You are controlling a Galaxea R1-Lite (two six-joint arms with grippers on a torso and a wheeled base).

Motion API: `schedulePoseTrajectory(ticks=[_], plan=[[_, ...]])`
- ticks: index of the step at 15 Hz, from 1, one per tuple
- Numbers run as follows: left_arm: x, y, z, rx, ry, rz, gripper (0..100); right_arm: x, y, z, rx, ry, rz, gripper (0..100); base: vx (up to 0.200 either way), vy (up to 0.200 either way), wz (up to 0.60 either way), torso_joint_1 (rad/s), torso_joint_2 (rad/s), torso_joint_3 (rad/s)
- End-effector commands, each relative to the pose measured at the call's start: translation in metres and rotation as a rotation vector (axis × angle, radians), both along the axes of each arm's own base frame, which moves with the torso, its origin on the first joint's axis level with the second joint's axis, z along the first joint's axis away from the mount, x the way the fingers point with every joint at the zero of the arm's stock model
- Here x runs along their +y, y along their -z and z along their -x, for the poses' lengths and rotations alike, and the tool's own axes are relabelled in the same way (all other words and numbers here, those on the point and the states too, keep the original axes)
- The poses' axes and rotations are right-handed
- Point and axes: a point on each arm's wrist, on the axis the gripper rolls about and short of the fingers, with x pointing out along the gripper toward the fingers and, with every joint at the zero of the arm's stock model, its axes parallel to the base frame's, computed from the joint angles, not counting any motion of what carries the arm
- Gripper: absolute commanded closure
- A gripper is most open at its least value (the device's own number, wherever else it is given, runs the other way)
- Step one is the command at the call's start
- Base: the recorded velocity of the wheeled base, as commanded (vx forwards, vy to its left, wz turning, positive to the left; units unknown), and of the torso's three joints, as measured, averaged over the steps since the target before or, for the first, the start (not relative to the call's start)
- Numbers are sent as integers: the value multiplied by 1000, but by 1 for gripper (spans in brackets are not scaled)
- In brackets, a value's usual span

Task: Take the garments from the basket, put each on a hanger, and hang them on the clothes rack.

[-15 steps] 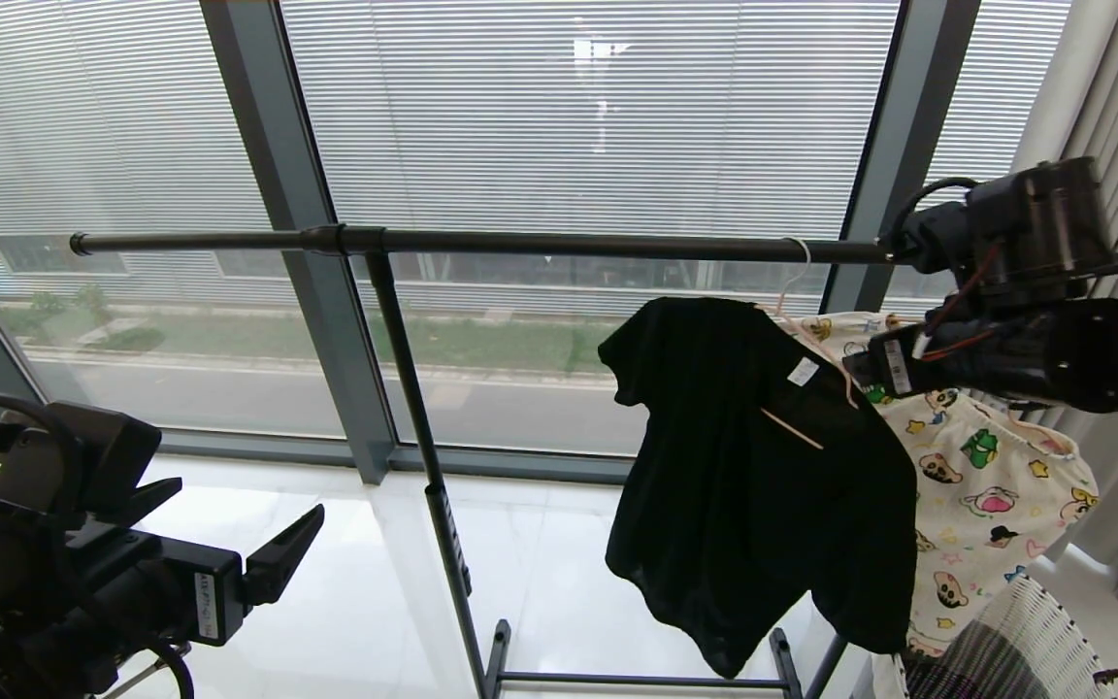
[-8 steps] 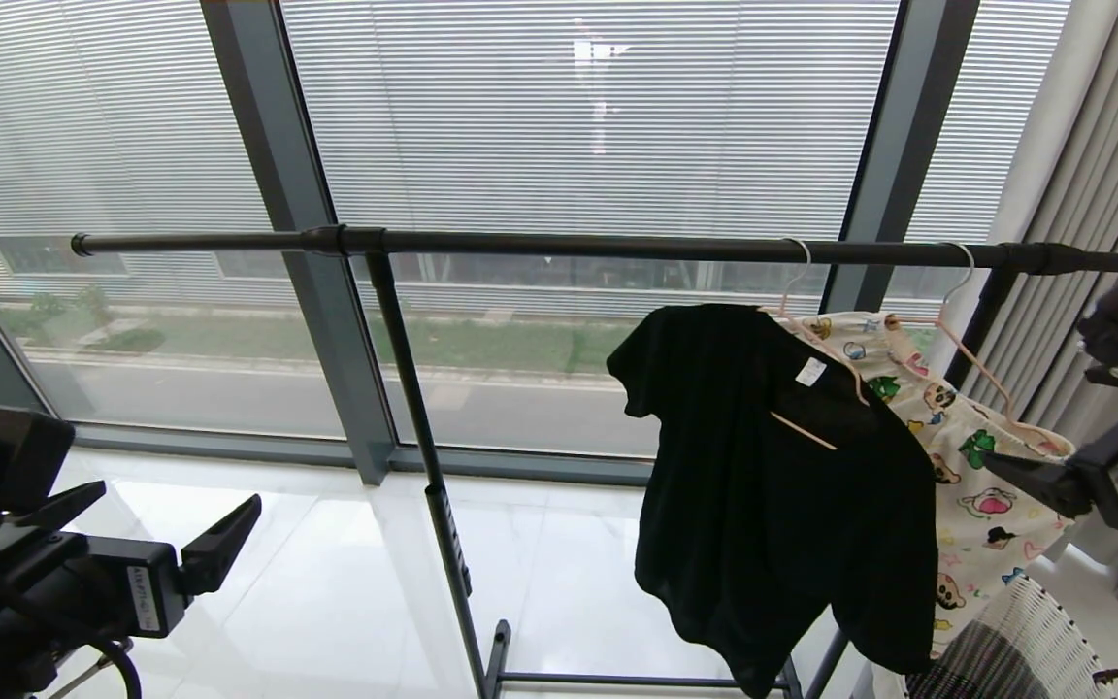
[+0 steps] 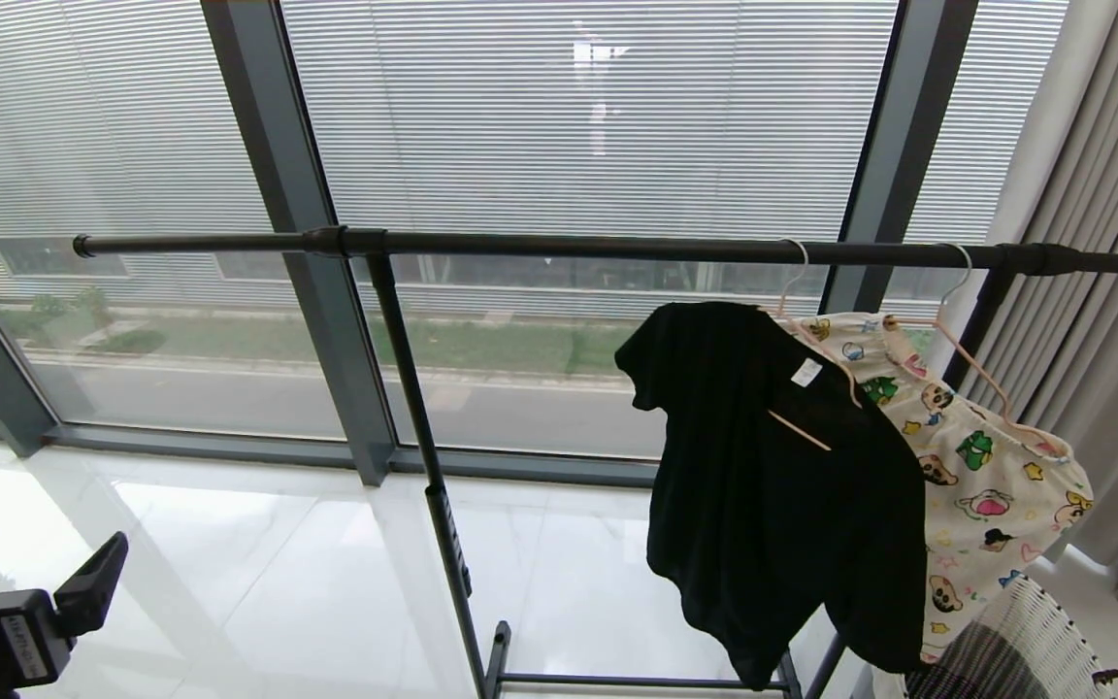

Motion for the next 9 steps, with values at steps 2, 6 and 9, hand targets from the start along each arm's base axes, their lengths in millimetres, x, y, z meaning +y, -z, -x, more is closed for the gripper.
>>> schedulePoseTrajectory(ticks=[2,6,9], plan=[[5,7,20,-48,-60,-3,0,-2,7,24,-58,74,-43,0,0,0,0,0,0,0],[5,7,19,-40,-71,-7,0,0,27,19,-109,-15,-109,0,0,0,0,0,0,0],[5,3,10,-24,-71,-9,0,-1,45,4,-78,-11,-105,0,0,0,0,0,0,0]])
